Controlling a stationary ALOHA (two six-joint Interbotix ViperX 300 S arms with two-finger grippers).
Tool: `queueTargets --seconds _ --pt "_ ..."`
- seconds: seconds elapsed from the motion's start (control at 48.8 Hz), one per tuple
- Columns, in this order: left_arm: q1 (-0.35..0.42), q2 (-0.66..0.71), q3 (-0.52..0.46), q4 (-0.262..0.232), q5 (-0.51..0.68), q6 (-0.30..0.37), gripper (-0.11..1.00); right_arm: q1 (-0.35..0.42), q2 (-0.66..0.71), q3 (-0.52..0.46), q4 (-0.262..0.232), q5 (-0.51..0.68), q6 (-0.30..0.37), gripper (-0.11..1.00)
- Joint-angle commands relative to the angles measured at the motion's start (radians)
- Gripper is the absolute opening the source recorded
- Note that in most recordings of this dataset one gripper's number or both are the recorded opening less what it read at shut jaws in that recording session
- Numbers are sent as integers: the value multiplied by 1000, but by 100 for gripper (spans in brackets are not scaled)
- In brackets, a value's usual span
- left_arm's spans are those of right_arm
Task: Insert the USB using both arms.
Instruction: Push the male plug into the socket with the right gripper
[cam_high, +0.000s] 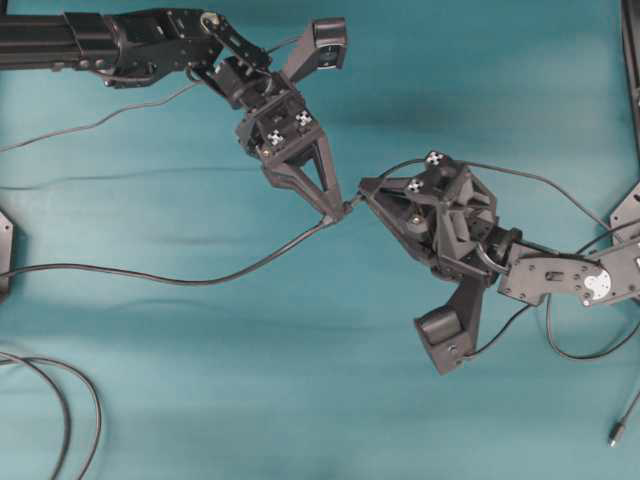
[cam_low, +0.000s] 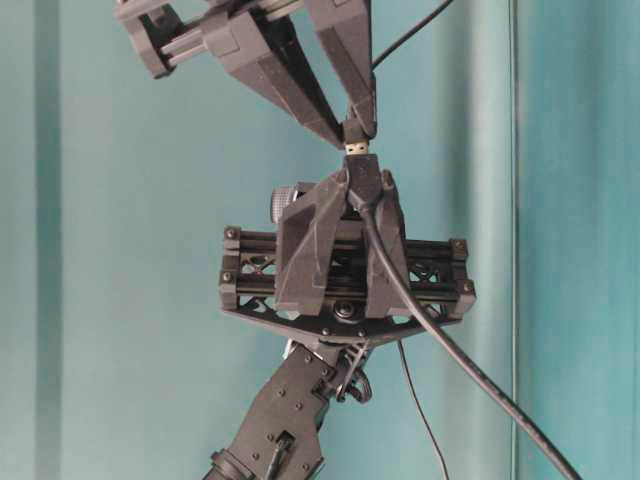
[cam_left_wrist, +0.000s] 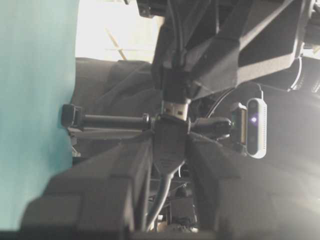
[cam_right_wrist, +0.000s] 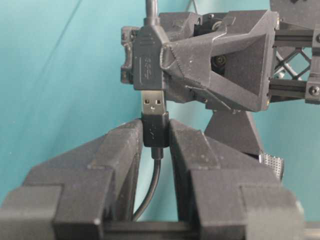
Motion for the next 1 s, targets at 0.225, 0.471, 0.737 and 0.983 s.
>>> queueTargets --seconds 0.225,0.471,0.737,0.983 --pt "44 -26 -25 -5 -29 -11 22 29 -11 -26 -2 -5 6 21" --pt "51 -31 -25 -5 -54 -17 22 43 -9 -31 9 -5 5 21" --pt "51 -32 -21 -6 -58 -26 22 48 15 -49 9 -5 5 21" --pt "57 -34 -12 -5 -77 -48 22 49 25 -60 37 -3 0 19"
